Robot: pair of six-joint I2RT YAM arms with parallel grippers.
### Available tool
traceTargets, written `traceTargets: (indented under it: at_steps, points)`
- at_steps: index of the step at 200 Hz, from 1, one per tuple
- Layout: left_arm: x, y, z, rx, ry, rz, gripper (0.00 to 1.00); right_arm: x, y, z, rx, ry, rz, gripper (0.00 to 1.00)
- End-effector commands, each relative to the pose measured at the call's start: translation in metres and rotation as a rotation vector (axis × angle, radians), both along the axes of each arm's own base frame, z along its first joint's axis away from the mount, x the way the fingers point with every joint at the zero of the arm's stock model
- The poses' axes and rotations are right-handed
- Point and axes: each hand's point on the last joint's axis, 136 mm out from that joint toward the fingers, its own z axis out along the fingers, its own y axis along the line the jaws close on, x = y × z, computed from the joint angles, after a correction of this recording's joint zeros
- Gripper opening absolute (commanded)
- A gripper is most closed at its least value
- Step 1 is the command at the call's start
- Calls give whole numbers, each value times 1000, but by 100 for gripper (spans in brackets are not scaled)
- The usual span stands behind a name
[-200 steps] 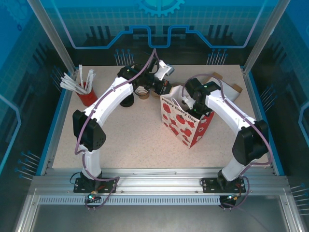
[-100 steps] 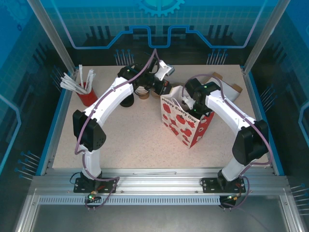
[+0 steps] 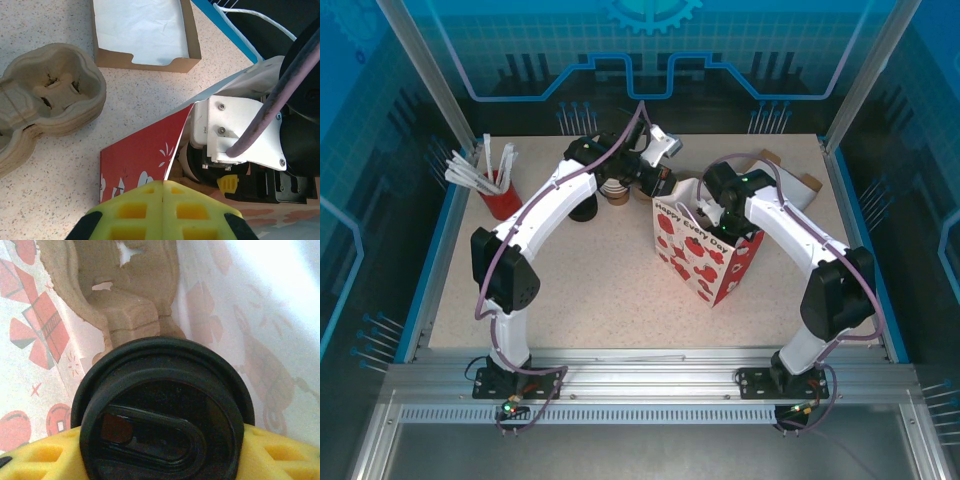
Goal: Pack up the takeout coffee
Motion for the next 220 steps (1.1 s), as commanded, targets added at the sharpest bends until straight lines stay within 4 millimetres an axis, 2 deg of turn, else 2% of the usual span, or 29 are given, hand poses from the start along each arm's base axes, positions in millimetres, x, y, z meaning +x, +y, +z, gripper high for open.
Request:
traceTargets:
  at_steps: [1,36,82,111,220]
  points:
    - [-1,0,-2,8,11,-8,0,-19,-19,-67,-97,188,-44,34]
    - [-1,1,-2,11,12,-6,0,-11,-7,-42,-40,129,-31,41]
    - [-1,0,-2,12,12,-8,0,-4,5,-13,14,65,-13,61]
    - [-1,0,-2,11,11,-8,0,-5,8,-2,20,46,-3,70]
    - [-1,0,-2,9,13,-9,0,-8,15,32,49,-28,13,81]
